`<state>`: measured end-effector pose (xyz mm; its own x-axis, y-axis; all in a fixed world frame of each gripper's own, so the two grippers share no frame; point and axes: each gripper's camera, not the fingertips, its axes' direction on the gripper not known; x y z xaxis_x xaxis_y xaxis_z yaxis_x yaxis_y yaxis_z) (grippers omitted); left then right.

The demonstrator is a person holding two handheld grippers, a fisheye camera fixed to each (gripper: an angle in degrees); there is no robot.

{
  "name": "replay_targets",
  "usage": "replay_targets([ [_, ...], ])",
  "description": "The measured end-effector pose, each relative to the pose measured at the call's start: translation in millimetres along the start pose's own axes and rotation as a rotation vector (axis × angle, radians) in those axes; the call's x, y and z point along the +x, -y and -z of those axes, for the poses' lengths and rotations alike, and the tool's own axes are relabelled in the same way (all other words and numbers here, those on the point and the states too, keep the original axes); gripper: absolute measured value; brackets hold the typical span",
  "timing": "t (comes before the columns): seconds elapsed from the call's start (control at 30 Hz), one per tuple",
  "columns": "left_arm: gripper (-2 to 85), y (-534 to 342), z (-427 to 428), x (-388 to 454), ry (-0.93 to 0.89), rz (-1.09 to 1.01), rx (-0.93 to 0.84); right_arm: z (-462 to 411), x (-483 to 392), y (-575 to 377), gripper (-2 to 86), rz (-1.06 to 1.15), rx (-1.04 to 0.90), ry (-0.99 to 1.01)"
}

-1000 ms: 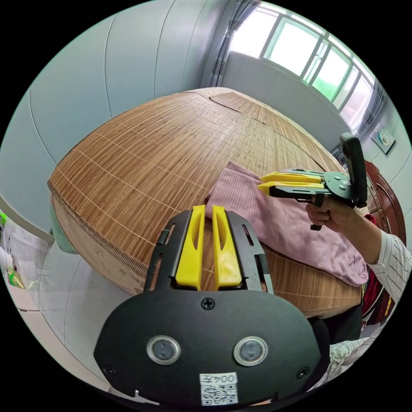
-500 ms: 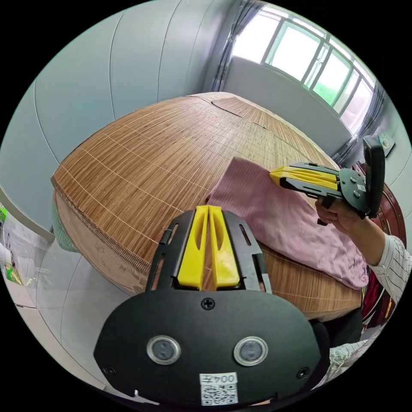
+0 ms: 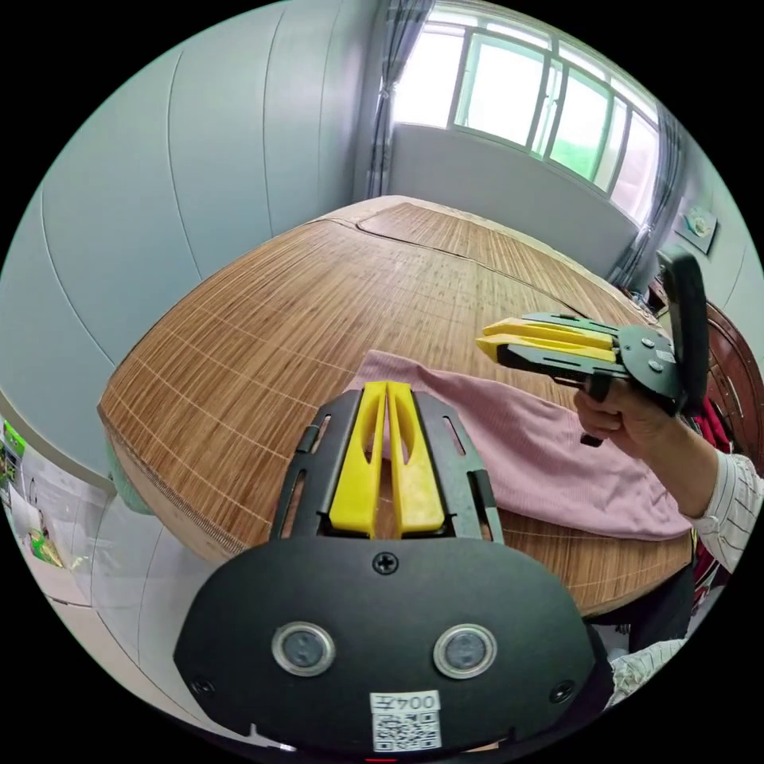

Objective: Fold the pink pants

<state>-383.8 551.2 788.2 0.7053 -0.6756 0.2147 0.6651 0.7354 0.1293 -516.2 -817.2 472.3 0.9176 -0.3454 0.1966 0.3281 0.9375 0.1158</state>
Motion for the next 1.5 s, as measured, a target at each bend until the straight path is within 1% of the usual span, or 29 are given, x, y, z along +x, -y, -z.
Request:
replay_targets([
  [0.03,0.3,10,-9,12,0.006,-0.023,-0.010,9,10,-18,6.1,-0.020,-0.005,-0.007],
  [0.1,0.3,24,-23,26,0.032,-0.045,-0.040,39,50,-97,5.5,-0.100,-0.064,-0.051],
  [0.13,0.3,32,-32,31,0.042,-0.047,-0.061,45,59,-118,5.2,-0.116,-0.081,-0.067],
  [0.2,0.3,39,-49,34,0.051,-0.044,-0.115,60,83,-192,4.8,-0.157,-0.152,-0.122],
  [0.23,0.3,40,-59,35,0.075,-0.042,-0.162,64,86,-207,4.7,-0.160,-0.160,-0.126],
  [0.3,0.3,41,-61,34,0.067,-0.036,-0.161,73,93,-252,4.0,-0.171,-0.142,-0.103],
  [0.4,0.3,52,-56,36,0.058,-0.031,-0.170,67,95,-277,4.0,-0.184,-0.108,-0.033],
  [0.5,0.3,62,-54,45,0.088,-0.054,-0.184,51,91,-288,4.1,-0.155,-0.109,0.008],
  [0.53,0.3,66,-53,49,0.102,-0.061,-0.186,47,91,-291,4.2,-0.148,-0.118,0.011],
  [0.6,0.3,71,-50,52,0.110,-0.065,-0.186,24,103,-309,3.4,-0.152,-0.221,-0.047],
  [0.67,0.3,78,-46,51,0.092,-0.052,-0.187,28,121,-327,3.0,-0.203,-0.196,-0.029],
  [0.73,0.3,84,-43,49,0.074,-0.040,-0.186,33,139,-345,3.2,-0.284,-0.185,0.038],
  [0.8,0.3,89,-38,46,0.047,-0.020,-0.180,56,150,-375,4.9,-0.326,-0.110,0.140],
  [0.83,0.3,93,-32,44,0.033,-0.009,-0.172,65,151,-384,5.1,-0.328,-0.096,0.158],
  [0.9,0.3,98,-17,41,0.071,0.013,-0.138,106,158,-431,6.0,-0.348,-0.048,0.174],
  [0.93,0.3,102,-3,39,0.082,0.035,-0.102,117,160,-446,5.9,-0.357,-0.039,0.162],
  [1.0,0.3,108,20,40,0.029,0.073,-0.043,162,176,-519,5.4,-0.425,-0.060,0.042],
  [1.03,0.2,112,31,49,-0.023,0.075,-0.027,172,180,-538,5.3,-0.438,-0.075,0.007],
  [1.1,0.2,116,39,78,-0.105,0.030,-0.031,207,191,-614,5.0,-0.492,-0.134,-0.126],
  [1.17,0.2,117,35,136,-0.185,-0.074,-0.065,227,195,-663,5.0,-0.520,-0.176,-0.175],
  [1.23,0.2,117,26,178,-0.187,-0.157,-0.090,239,196,-706,5.1,-0.537,-0.211,-0.210],
  [1.27,0.2,116,14,200,-0.150,-0.203,-0.120,244,195,-730,5.2,-0.535,-0.236,-0.227],
  [1.3,0.2,116,5,207,-0.125,-0.219,-0.146,245,195,-752,5.3,-0.517,-0.269,-0.262],
  [1.33,0.2,114,-17,216,-0.062,-0.249,-0.226,244,195,-763,5.3,-0.507,-0.295,-0.276],
  [1.37,0.2,113,-23,213,-0.077,-0.216,-0.220,240,200,-788,5.8,-0.513,-0.350,-0.277],
  [1.43,0.2,121,-15,201,-0.127,-0.112,-0.228,265,204,-820,5.8,-0.562,-0.297,-0.237],
  [1.5,0.2,126,5,203,-0.101,-0.111,-0.181,327,201,-866,5.5,-0.605,-0.184,-0.278],
])
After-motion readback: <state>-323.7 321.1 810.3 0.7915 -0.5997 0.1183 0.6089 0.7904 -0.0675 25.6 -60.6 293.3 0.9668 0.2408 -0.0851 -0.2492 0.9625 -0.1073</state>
